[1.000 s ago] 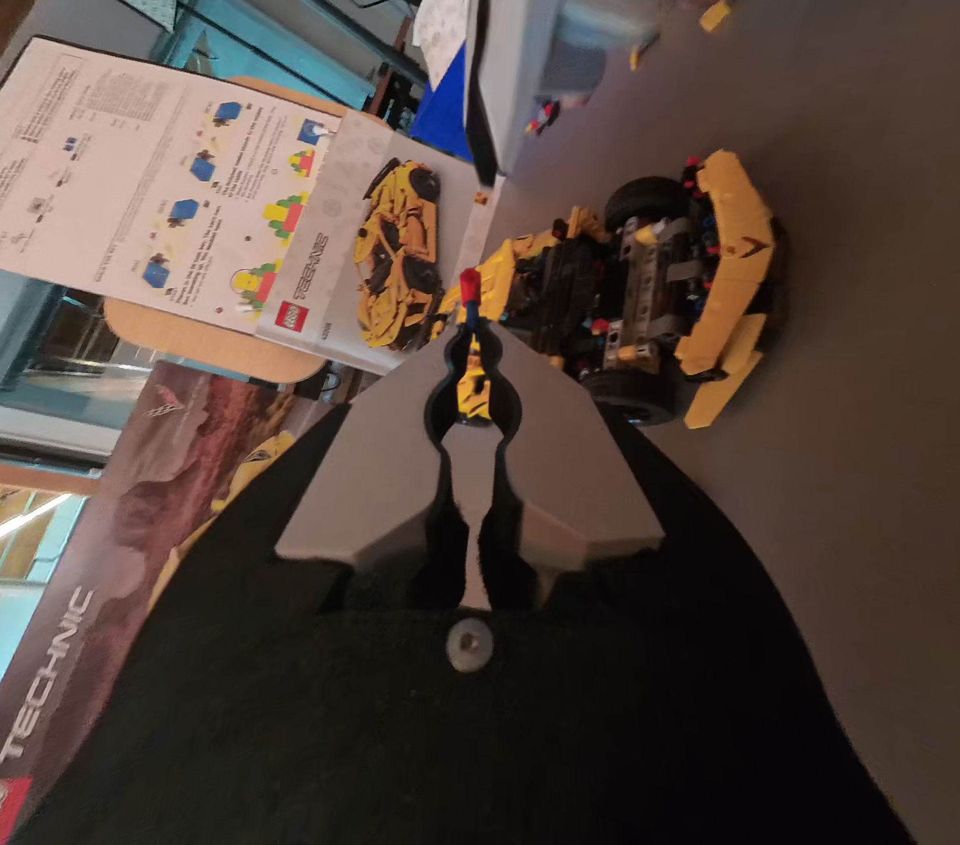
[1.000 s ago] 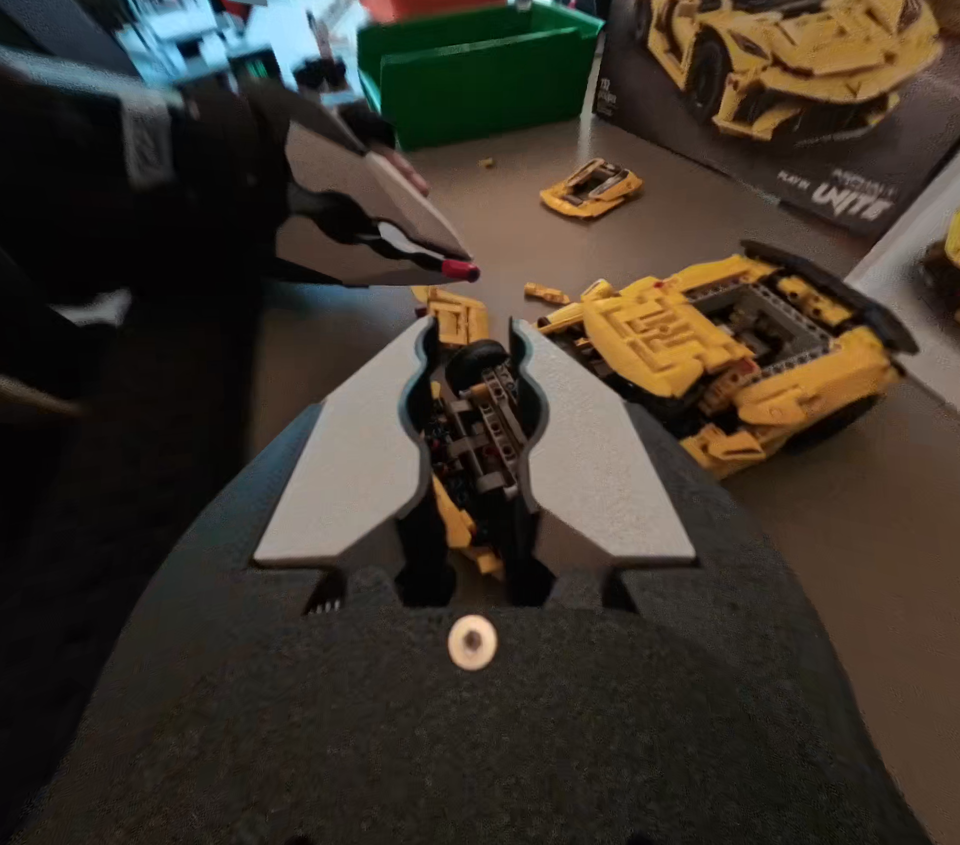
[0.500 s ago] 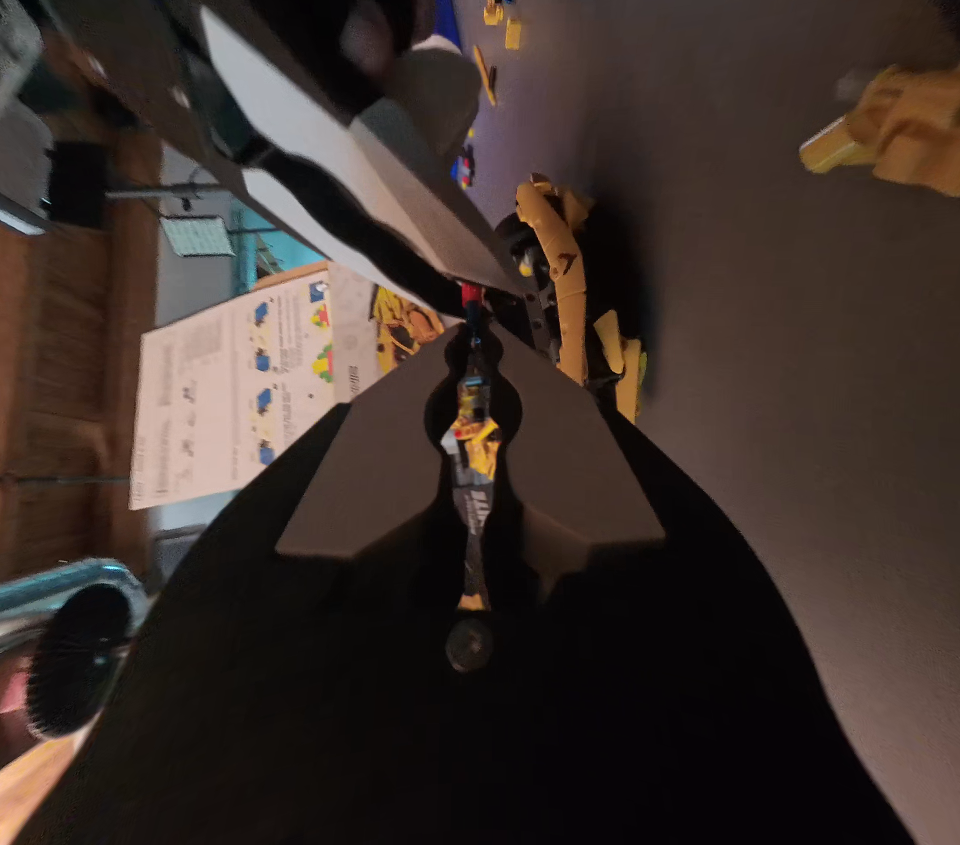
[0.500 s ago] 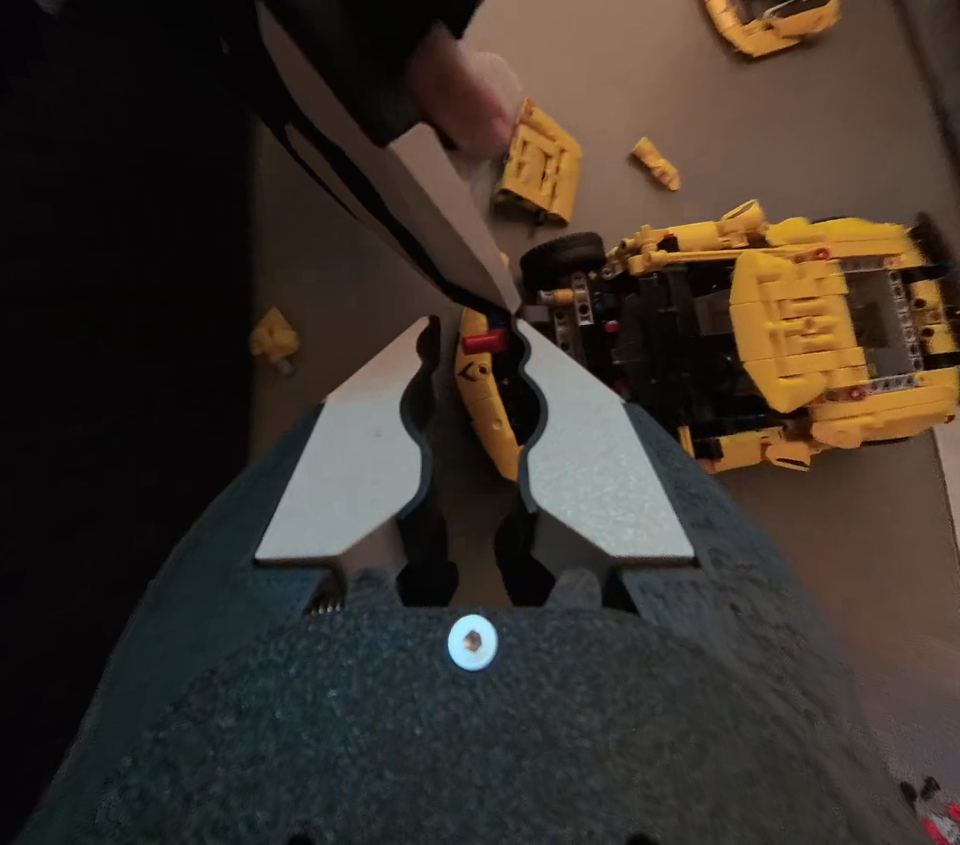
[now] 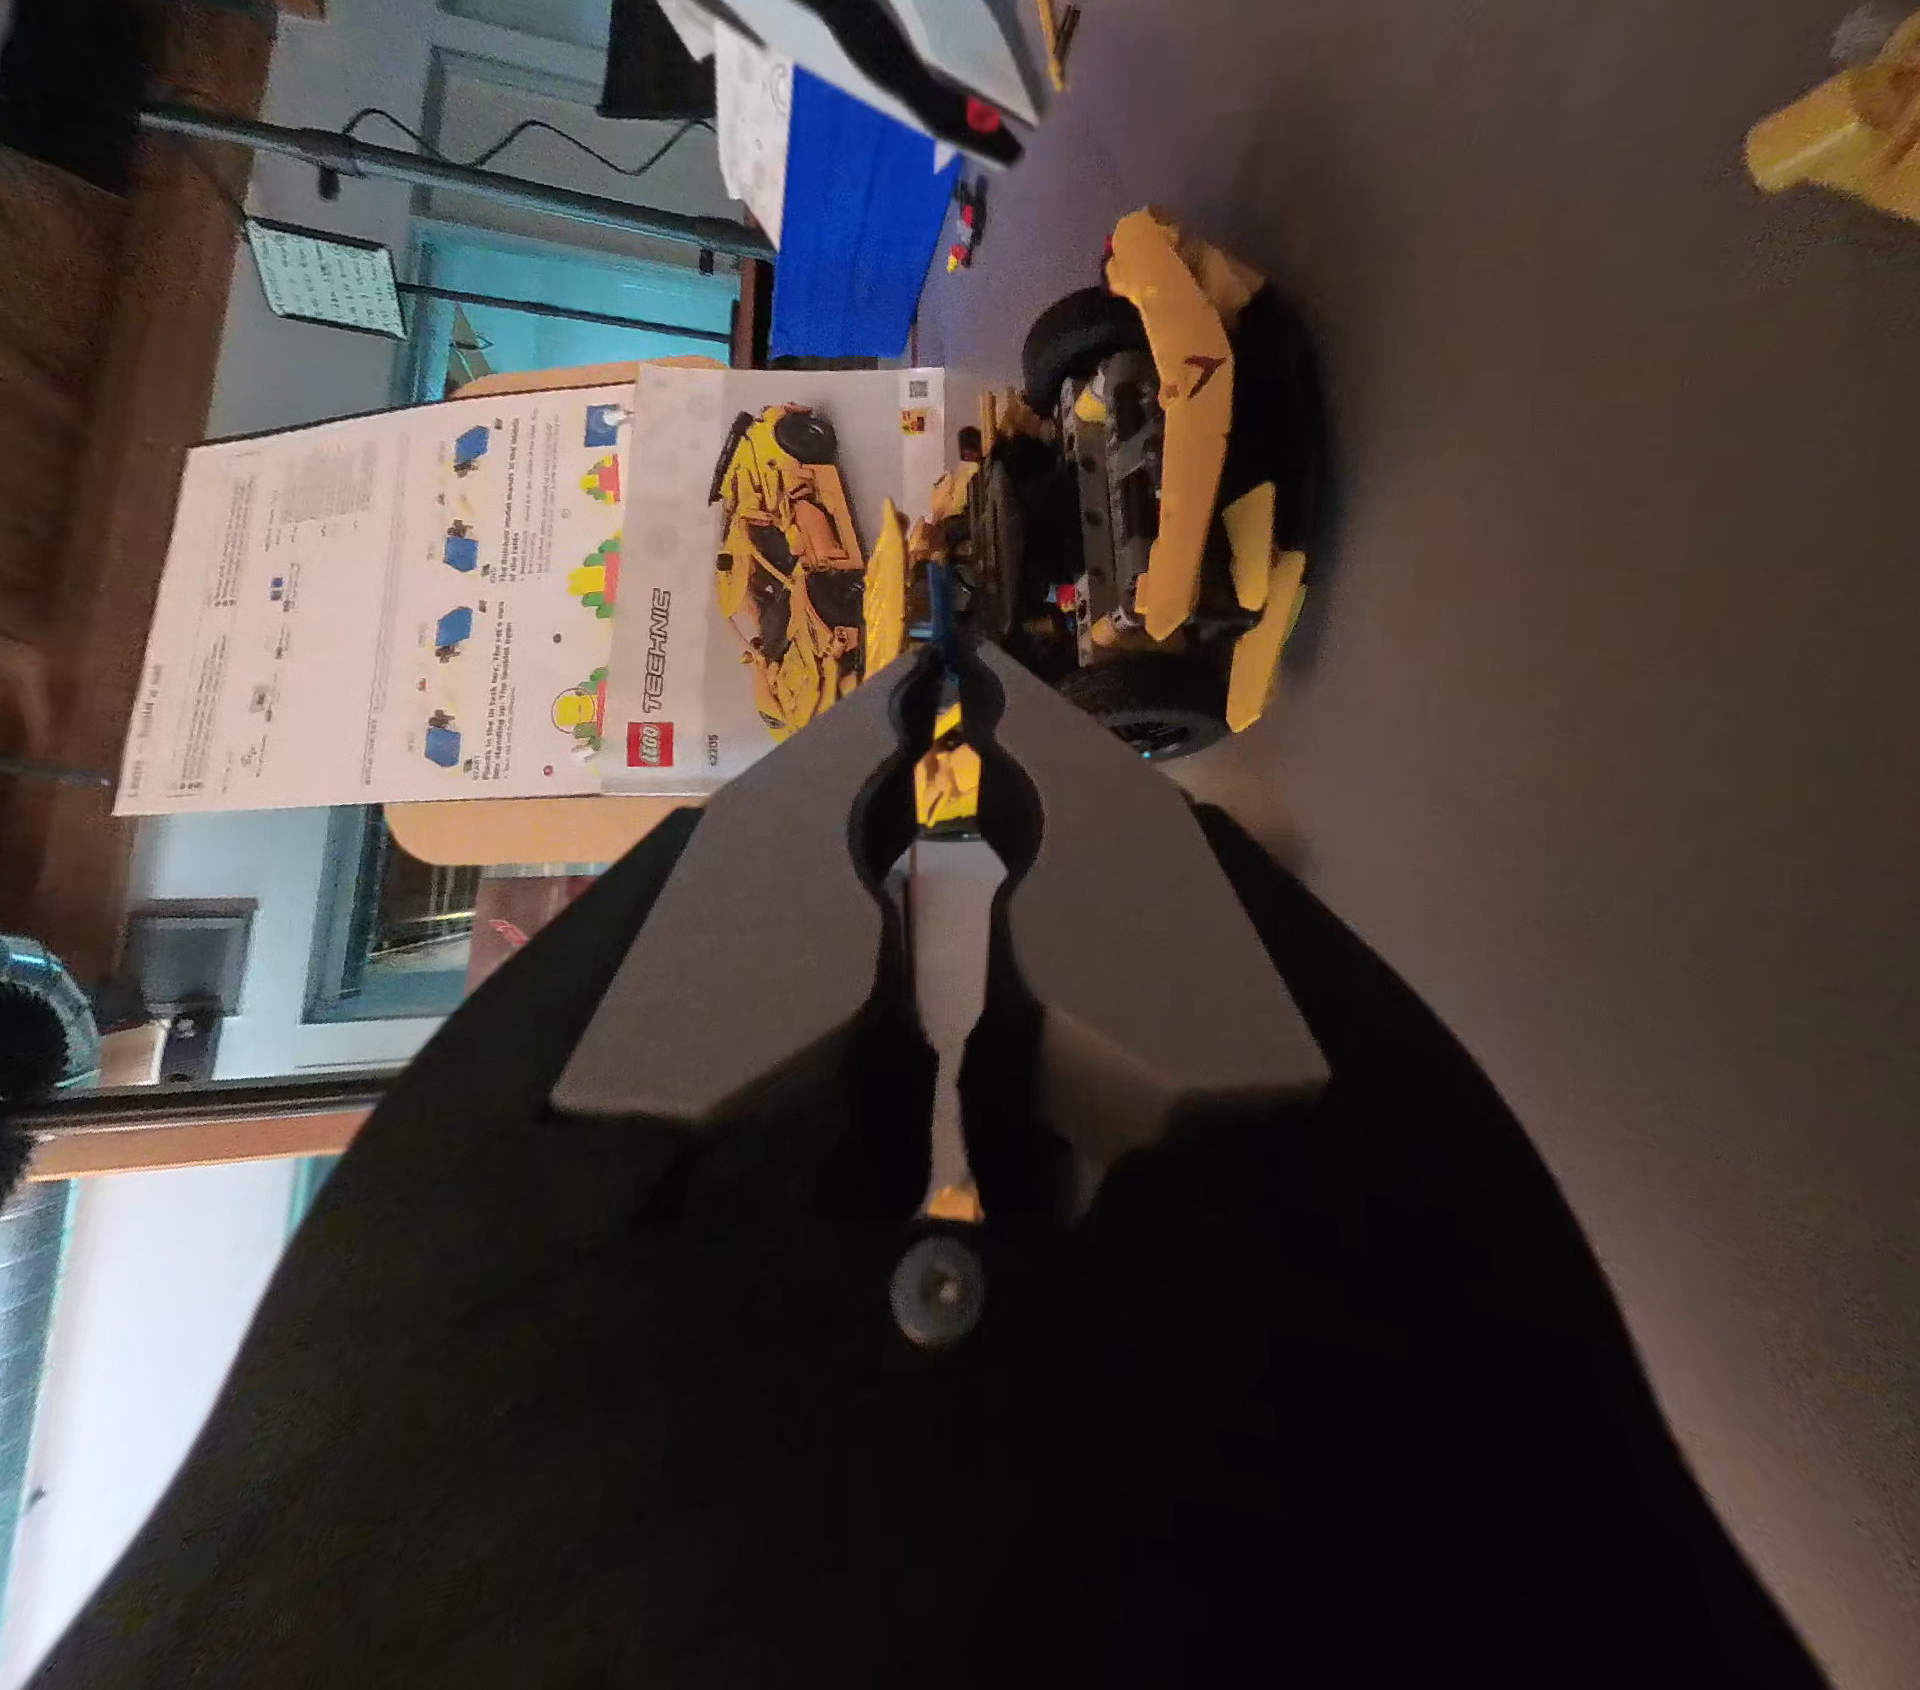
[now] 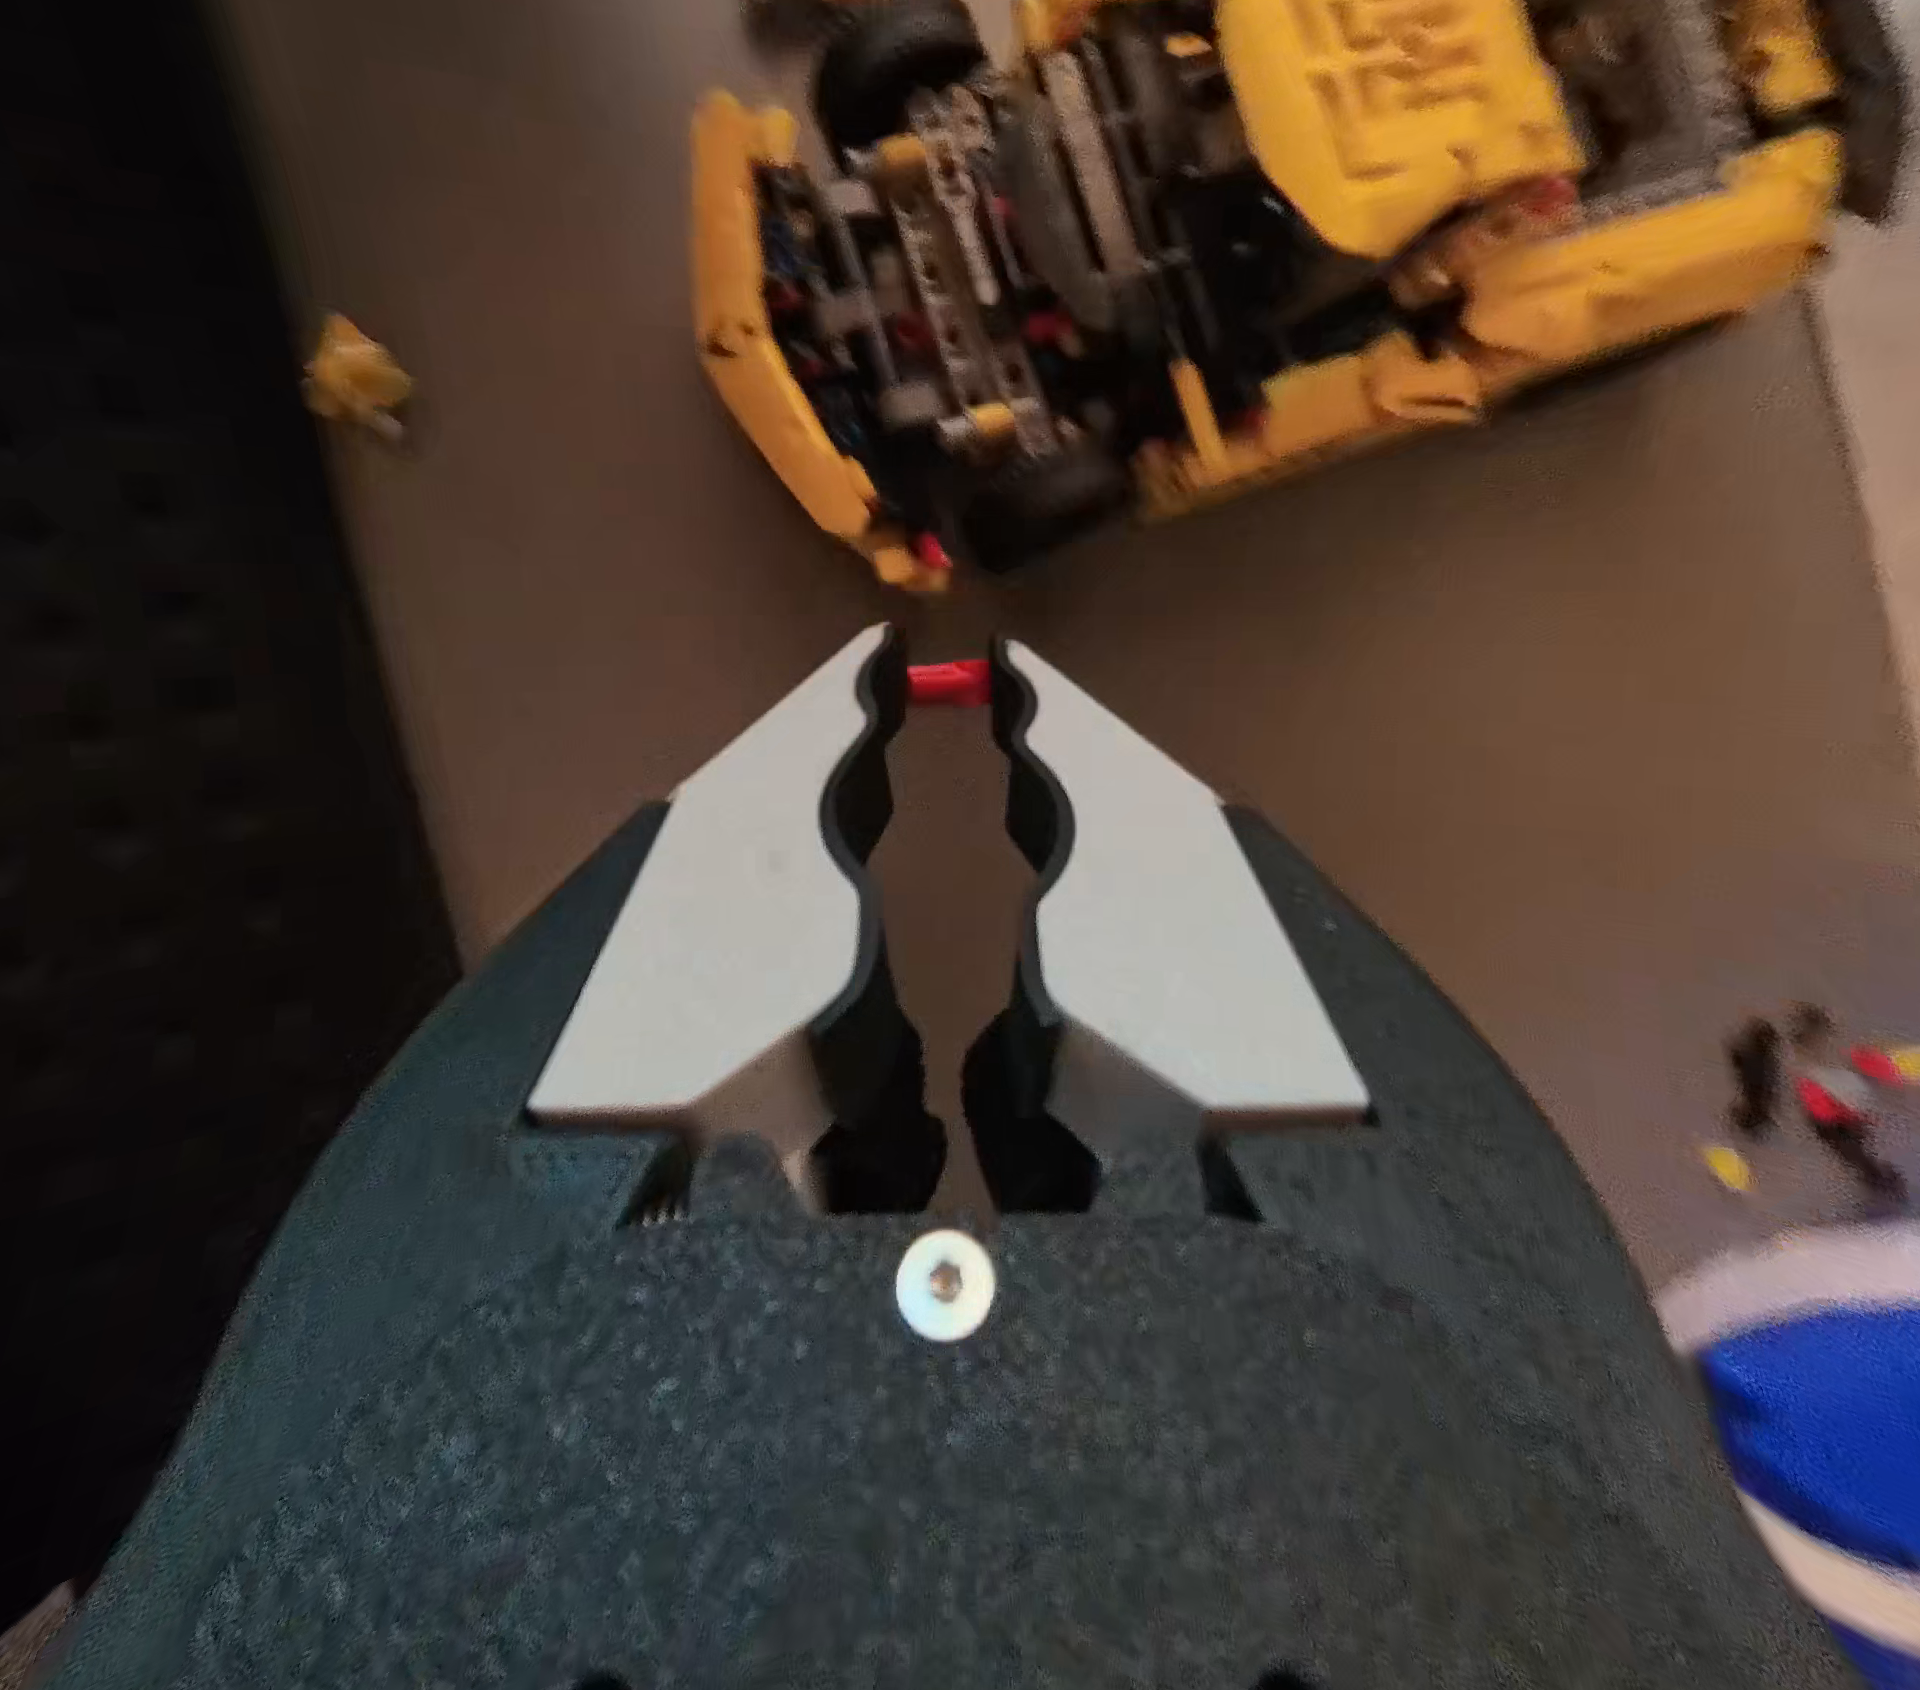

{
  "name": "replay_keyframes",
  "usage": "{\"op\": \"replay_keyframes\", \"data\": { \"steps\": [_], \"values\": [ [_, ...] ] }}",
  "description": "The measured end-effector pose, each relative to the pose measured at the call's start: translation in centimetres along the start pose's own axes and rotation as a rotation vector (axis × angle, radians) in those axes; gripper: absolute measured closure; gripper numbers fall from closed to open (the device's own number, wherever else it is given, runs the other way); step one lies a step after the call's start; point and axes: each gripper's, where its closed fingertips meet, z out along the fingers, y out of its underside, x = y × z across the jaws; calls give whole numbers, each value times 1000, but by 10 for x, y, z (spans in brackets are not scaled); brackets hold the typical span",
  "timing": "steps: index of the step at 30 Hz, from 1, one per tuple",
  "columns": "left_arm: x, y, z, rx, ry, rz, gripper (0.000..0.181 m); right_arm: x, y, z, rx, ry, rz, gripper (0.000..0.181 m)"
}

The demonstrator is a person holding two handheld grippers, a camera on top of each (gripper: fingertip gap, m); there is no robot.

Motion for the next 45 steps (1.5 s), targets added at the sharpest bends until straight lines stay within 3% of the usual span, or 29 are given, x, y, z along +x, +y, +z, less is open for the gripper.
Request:
{"op": "replay_keyframes", "data": {
  "steps": [3,6,9,12,18,21,25,29,33,36,39,42,45],
  "values": [
    [0,2,3,-11,5,-32,178,29,28,-25,-1,152,22,166],
    [-1,0,2,19,57,-196,178,59,109,-46,-136,229,226,165],
    [-6,-18,6,84,149,-455,178,83,148,-63,-38,301,402,165],
    [-10,-46,25,125,305,-741,178,90,155,-63,56,287,499,165],
    [-6,-110,98,-6,792,-1077,178,91,181,-49,-39,269,504,160],
    [10,-120,150,-131,940,-990,178,94,181,-57,-17,289,489,156],
    [32,-125,211,-188,948,-830,178,90,161,-95,192,350,577,156],
    [45,-150,242,-152,995,-852,178,54,151,-109,342,422,637,156],
    [52,-160,253,-147,1029,-887,177,14,151,-110,427,456,672,163],
    [39,-162,251,-133,1068,-1005,156,-3,154,-108,428,427,696,161],
    [-9,-152,226,-10,1029,-1132,153,-13,133,-111,451,378,662,157],
    [-56,-129,163,121,964,-1227,153,-28,94,-102,471,330,500,151],
    [-76,-94,79,200,853,-1286,153,-56,46,-68,457,211,299,147]
  ]
}}
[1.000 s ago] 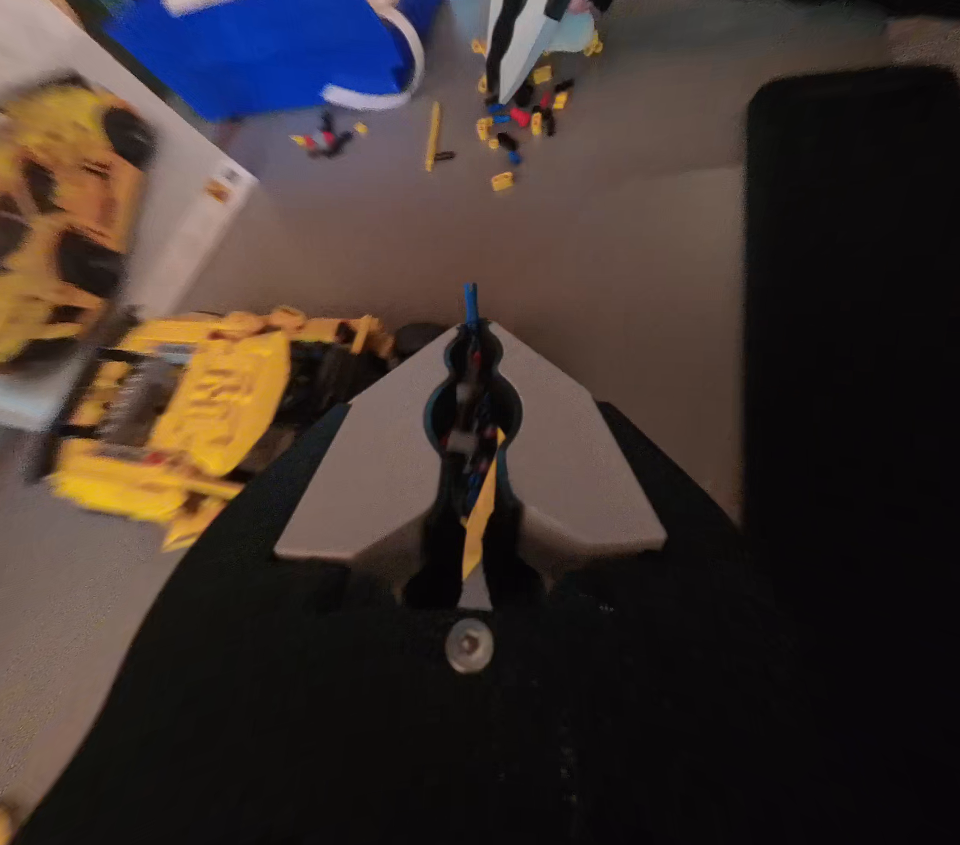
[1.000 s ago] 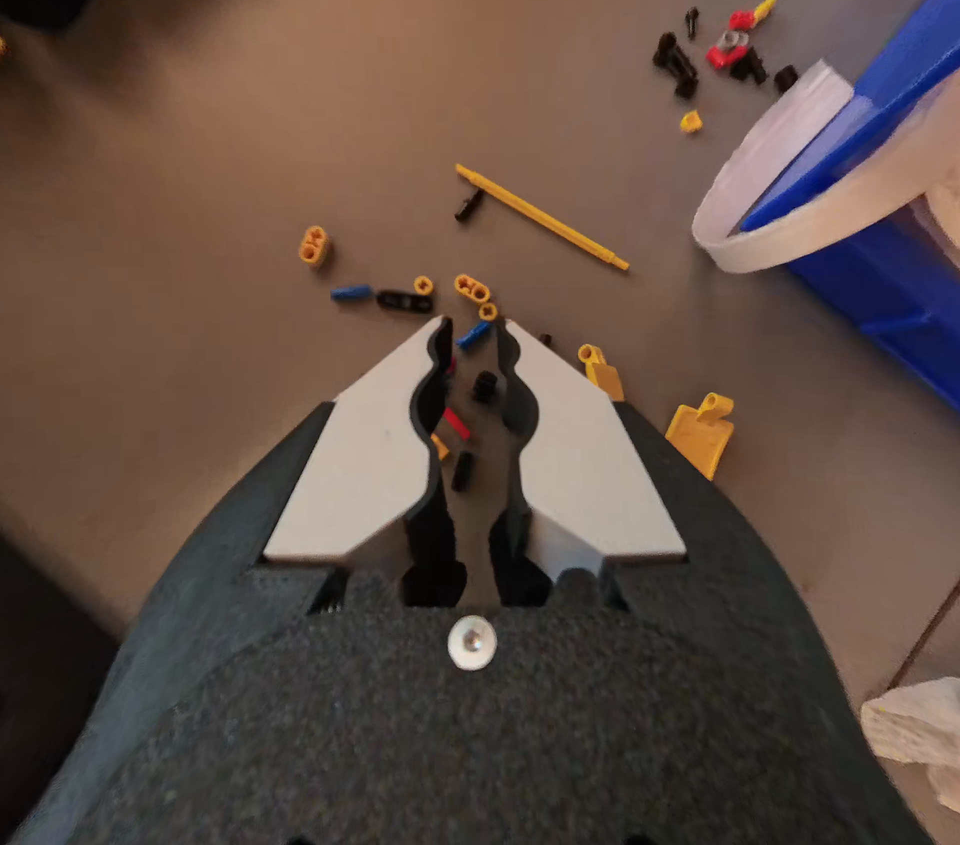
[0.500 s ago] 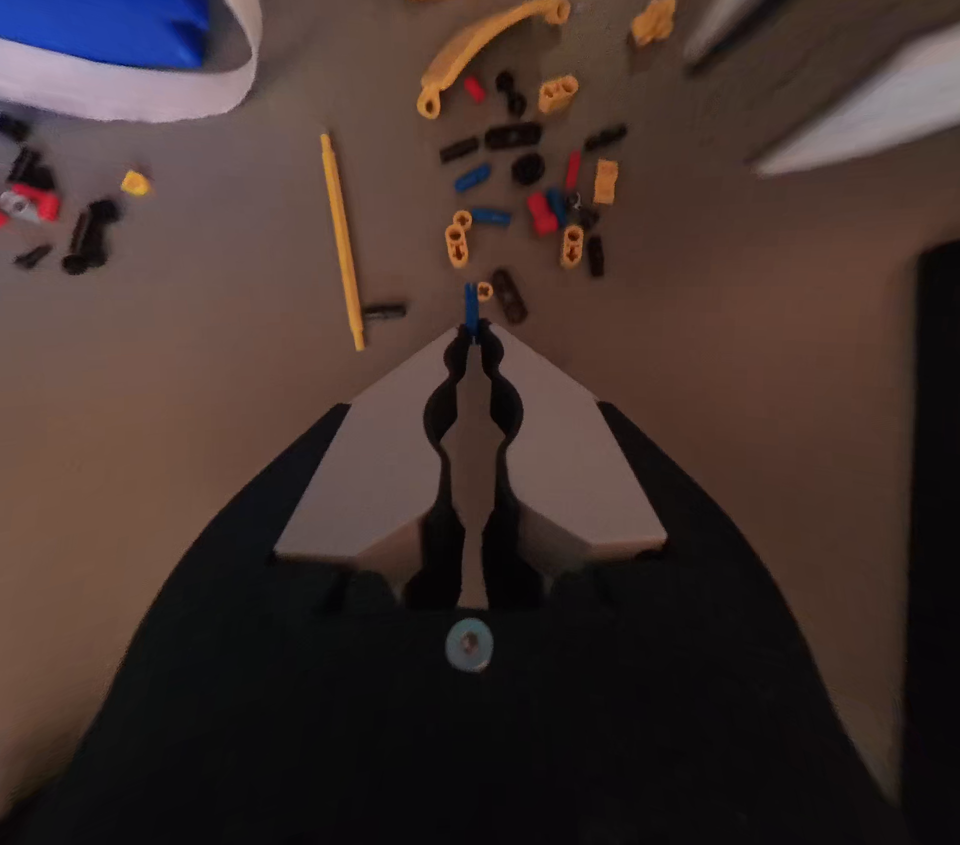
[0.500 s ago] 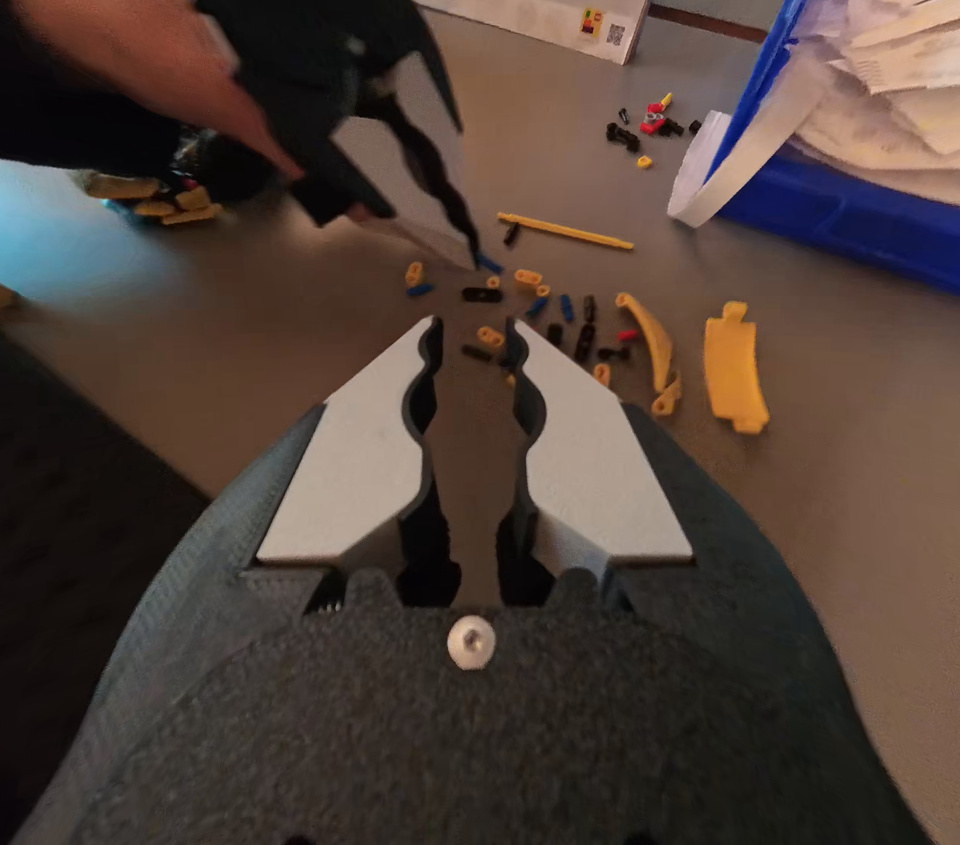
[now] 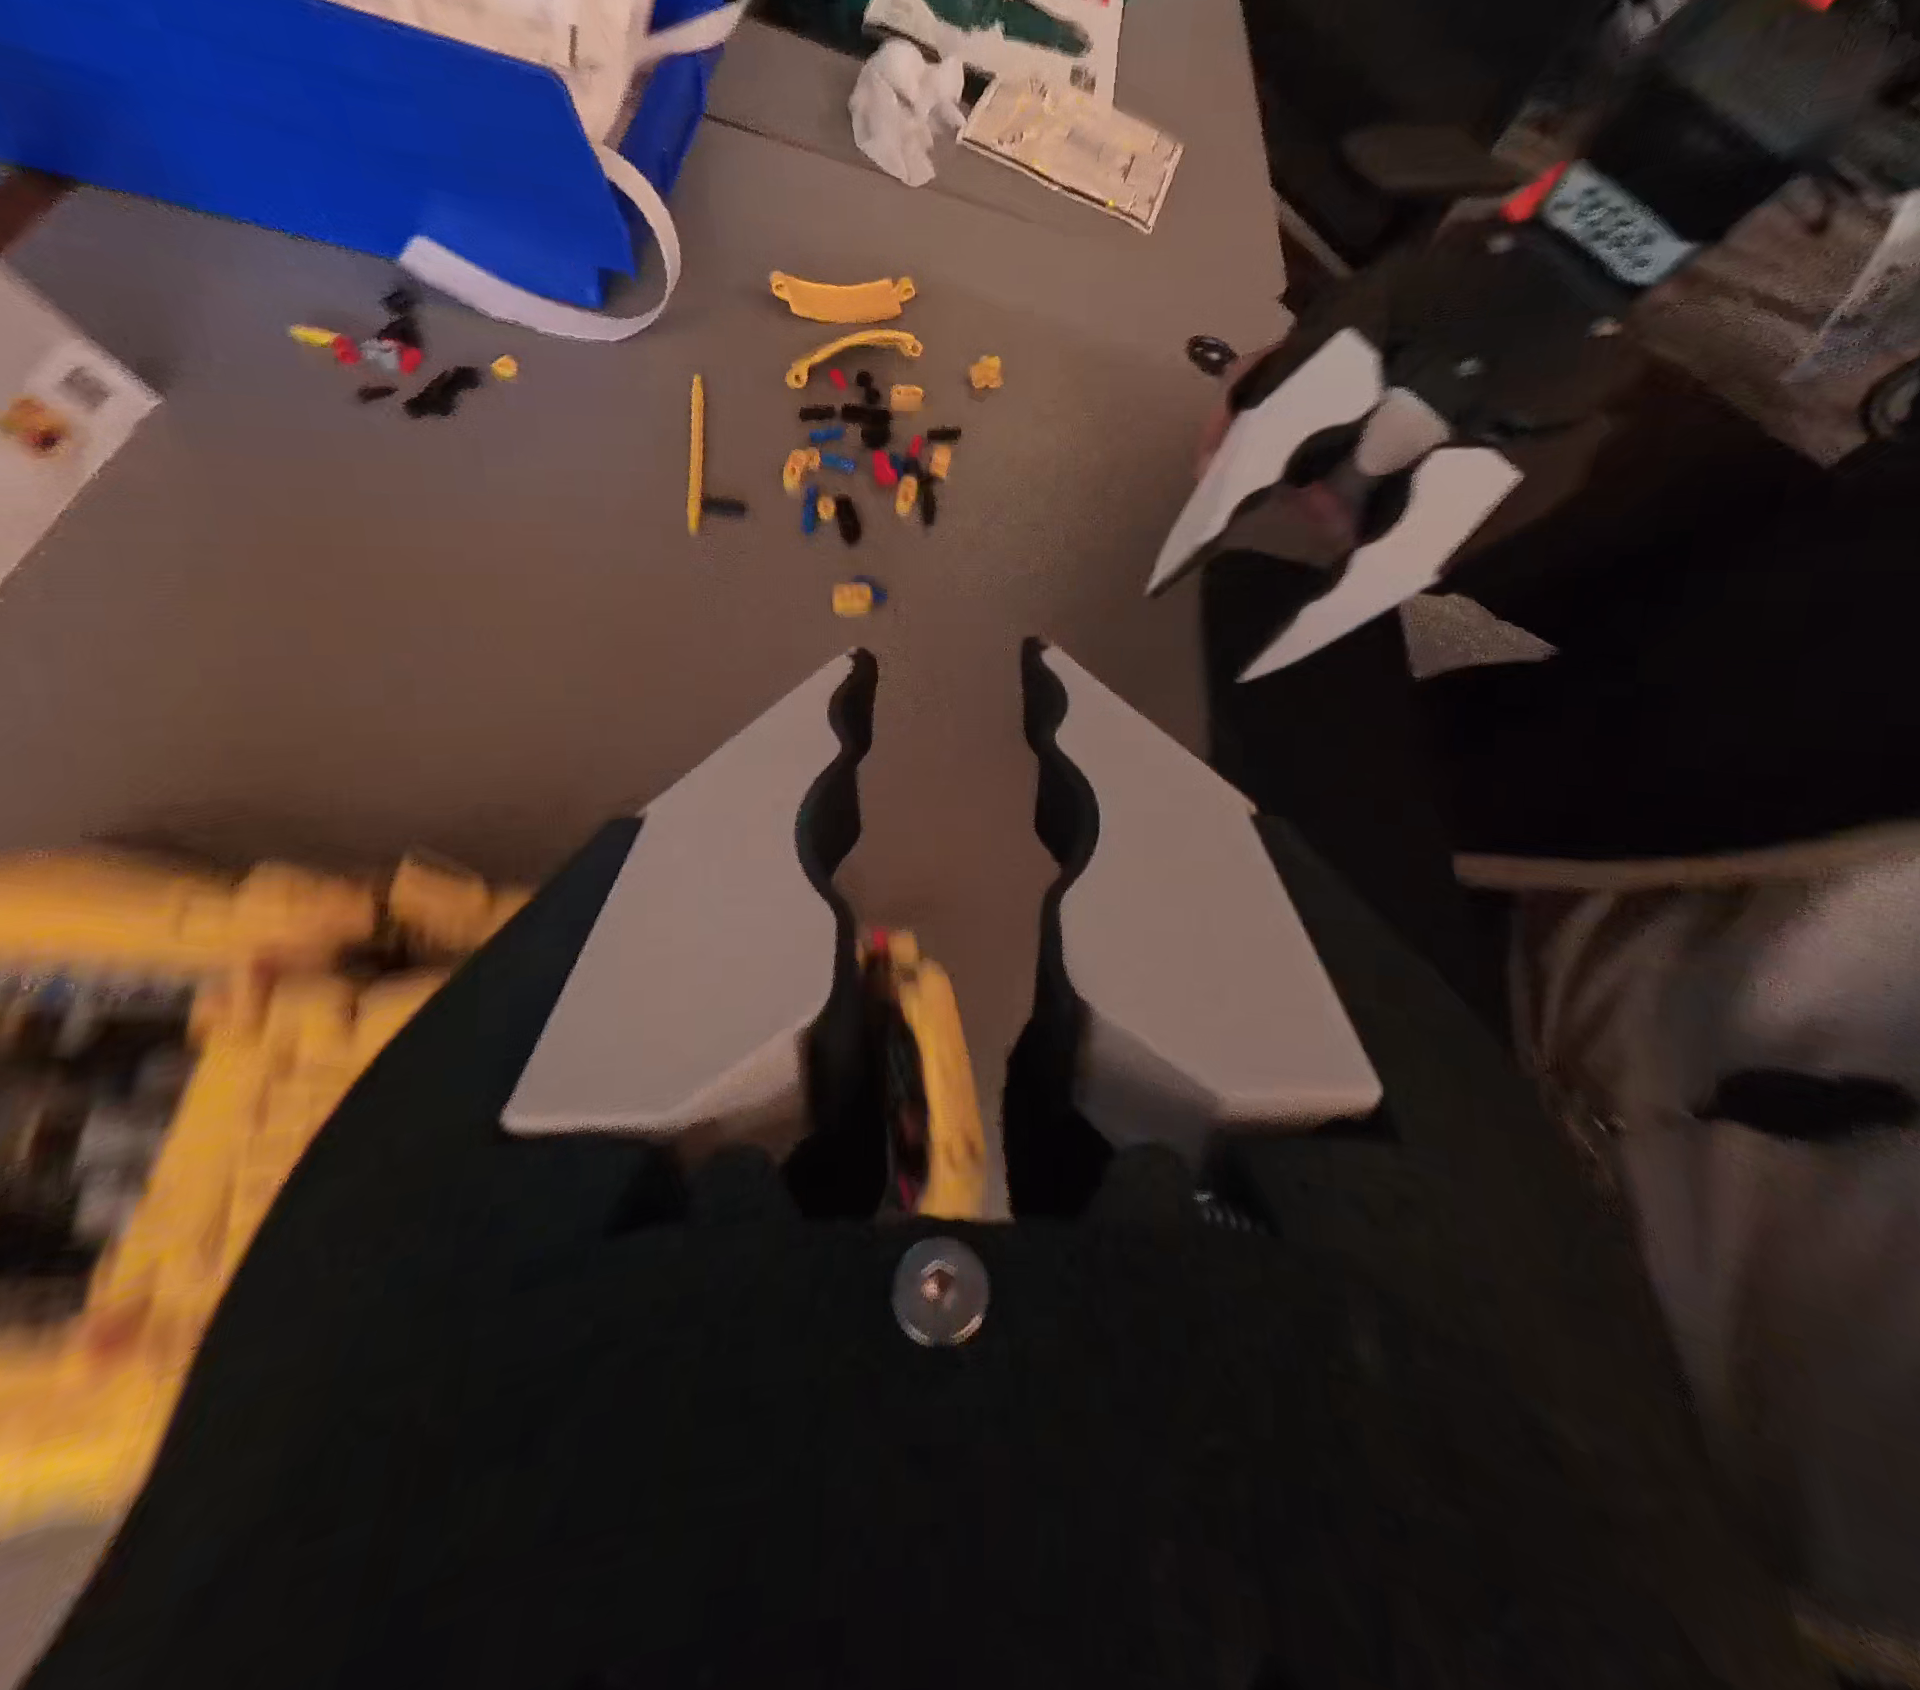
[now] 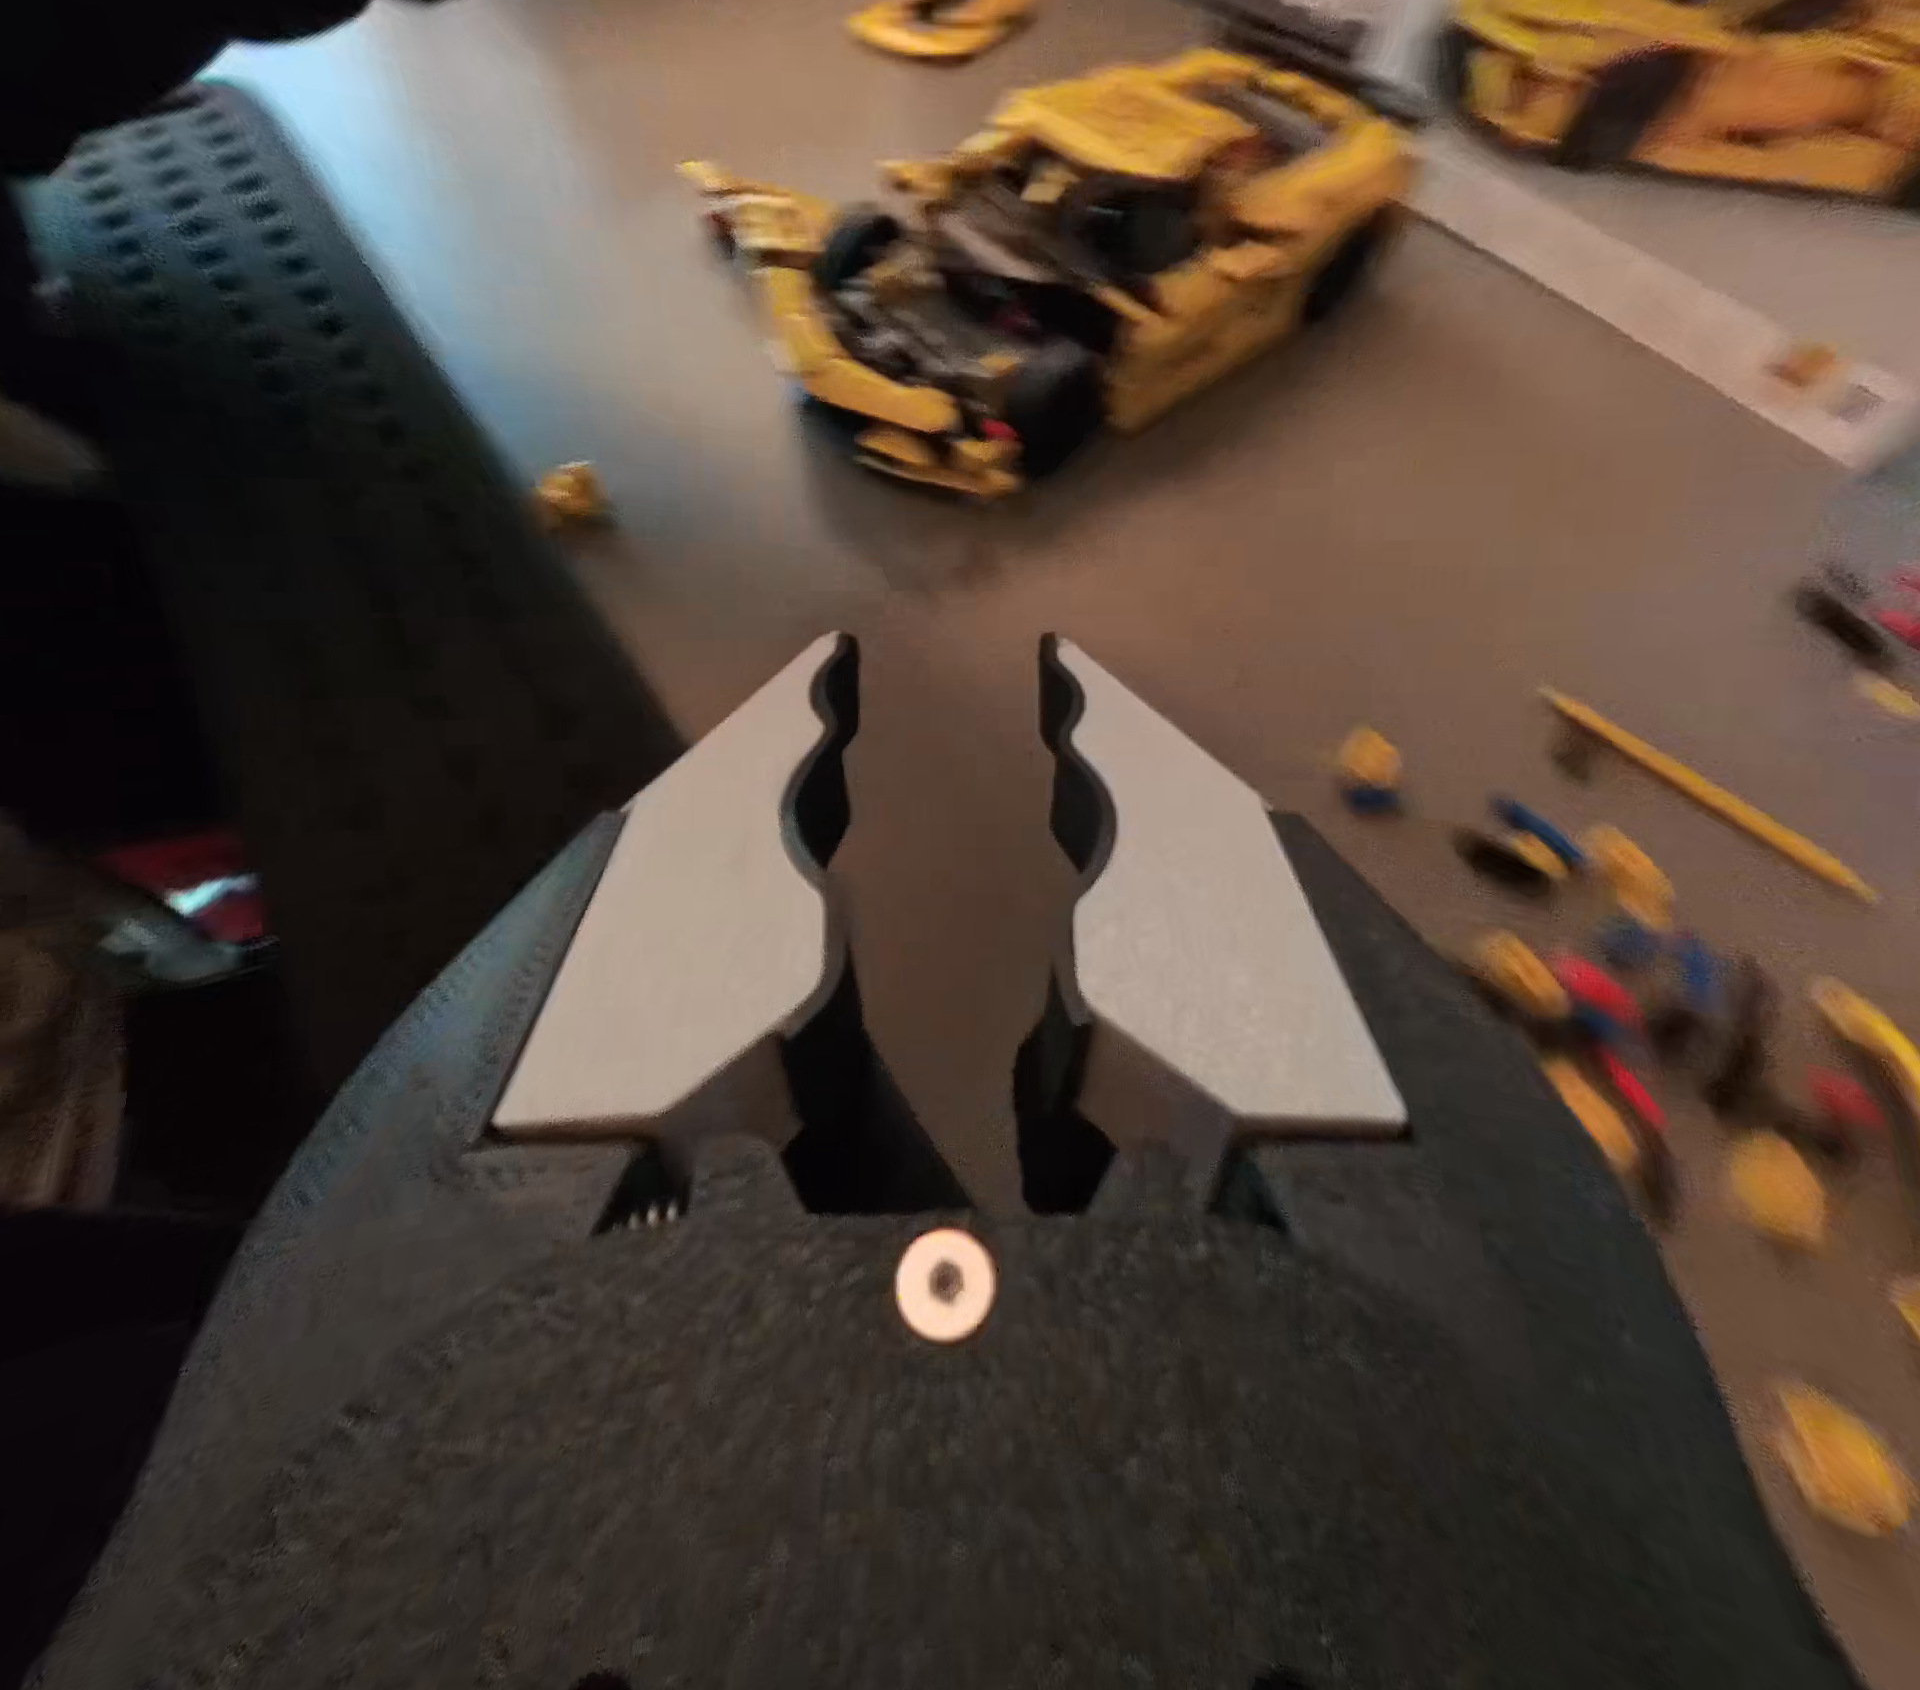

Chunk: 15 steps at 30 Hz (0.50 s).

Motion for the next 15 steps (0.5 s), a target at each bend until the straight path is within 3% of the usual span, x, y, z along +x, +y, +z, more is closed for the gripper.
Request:
{"op": "replay_keyframes", "data": {
  "steps": [4,7,10,15],
  "values": [
    [21,73,-86,113,-157,-109,153,-67,-4,67,-81,-283,-199,149],
    [39,134,-120,137,-258,-215,153,-102,2,100,-128,-496,-367,151],
    [68,165,-130,164,-271,-257,153,-117,6,110,-131,-639,-458,157],
    [84,174,-119,181,-256,-186,153,-119,19,123,-236,-734,-463,165]
  ]
}}
